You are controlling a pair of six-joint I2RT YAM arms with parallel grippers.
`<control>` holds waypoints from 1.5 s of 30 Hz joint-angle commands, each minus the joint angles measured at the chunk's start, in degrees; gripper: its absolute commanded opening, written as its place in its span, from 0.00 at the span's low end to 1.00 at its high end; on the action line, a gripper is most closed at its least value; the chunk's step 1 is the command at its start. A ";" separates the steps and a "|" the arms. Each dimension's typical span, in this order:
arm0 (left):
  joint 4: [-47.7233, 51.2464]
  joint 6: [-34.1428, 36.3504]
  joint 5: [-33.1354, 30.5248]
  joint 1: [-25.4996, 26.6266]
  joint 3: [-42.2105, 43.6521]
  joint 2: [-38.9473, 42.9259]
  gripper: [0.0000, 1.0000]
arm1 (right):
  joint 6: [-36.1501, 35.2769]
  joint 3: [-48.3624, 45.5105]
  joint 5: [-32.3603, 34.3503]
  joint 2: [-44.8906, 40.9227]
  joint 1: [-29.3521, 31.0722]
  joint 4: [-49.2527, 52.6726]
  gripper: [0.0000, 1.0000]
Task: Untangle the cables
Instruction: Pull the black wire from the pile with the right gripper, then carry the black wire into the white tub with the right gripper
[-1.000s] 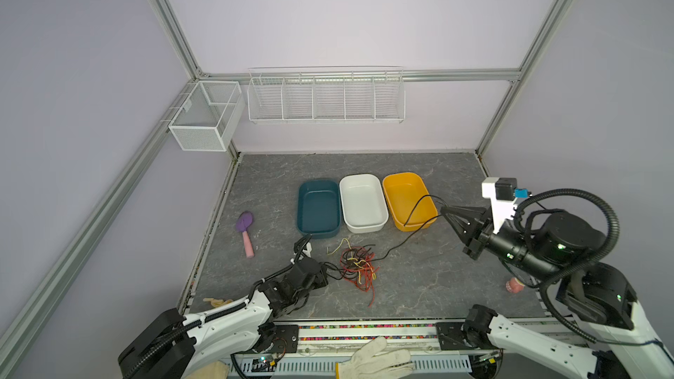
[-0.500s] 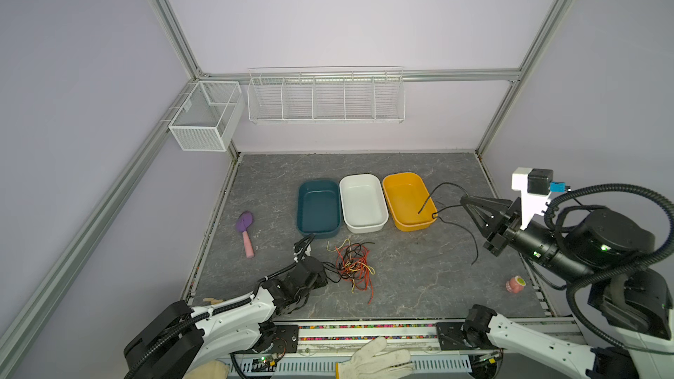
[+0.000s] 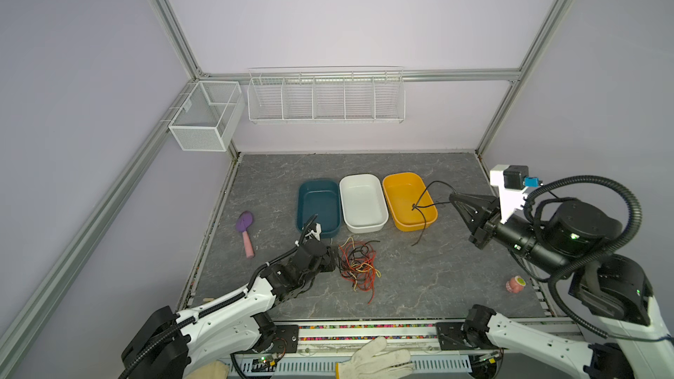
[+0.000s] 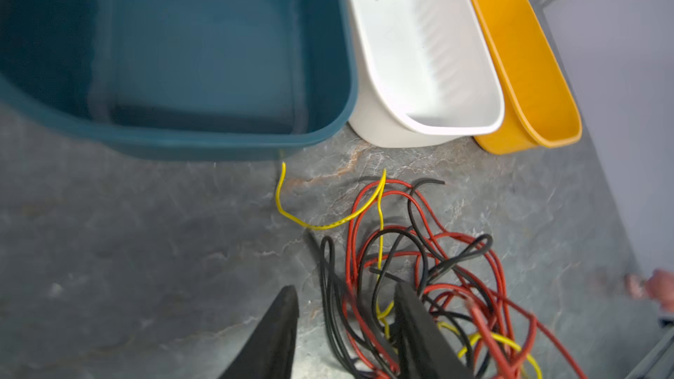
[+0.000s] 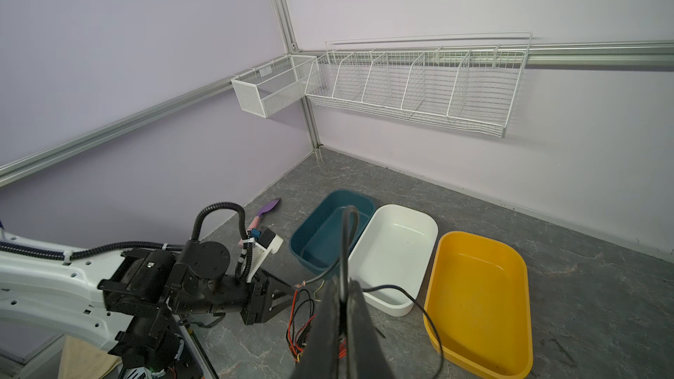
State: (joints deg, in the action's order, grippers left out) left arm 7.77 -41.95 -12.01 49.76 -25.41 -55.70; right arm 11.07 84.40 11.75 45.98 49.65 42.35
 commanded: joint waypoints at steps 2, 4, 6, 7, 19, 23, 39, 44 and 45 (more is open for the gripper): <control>7.94 5.77 1.77 -2.89 -5.42 2.20 0.67 | -1.32 -0.64 -0.30 1.63 0.11 -3.54 0.07; 10.90 8.06 1.82 -3.66 -8.16 2.84 0.80 | -1.68 -0.66 -0.26 2.13 0.07 -4.18 0.07; 13.02 10.77 2.14 -3.89 -10.76 3.02 0.90 | -1.94 -0.76 -0.15 2.83 0.07 -4.38 0.07; 14.31 12.46 2.41 -3.95 -12.19 2.78 0.93 | -2.10 -0.71 0.07 3.28 0.06 -4.28 0.07; 20.00 25.35 0.71 -4.04 -21.04 0.87 1.00 | -2.64 0.33 -0.32 7.76 -0.52 -5.33 0.06; 17.03 35.04 0.67 -3.98 -20.04 1.62 1.00 | -2.55 1.16 -1.16 10.23 -0.65 -6.08 0.06; 1.45 55.30 10.07 -3.81 -3.77 9.16 0.99 | -0.68 5.69 -8.15 20.45 -6.91 -11.52 0.07; 1.92 56.96 6.99 -3.07 -3.52 10.16 0.99 | 1.21 7.65 -11.77 25.88 -9.50 -13.83 0.06; 1.69 57.16 6.35 -3.08 -3.43 10.03 0.99 | 1.33 8.00 -12.30 26.90 -9.75 -14.00 0.07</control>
State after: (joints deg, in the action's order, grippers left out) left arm 12.45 12.38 -4.21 46.52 -28.71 -46.48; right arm 11.03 91.00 2.96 70.59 40.77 31.42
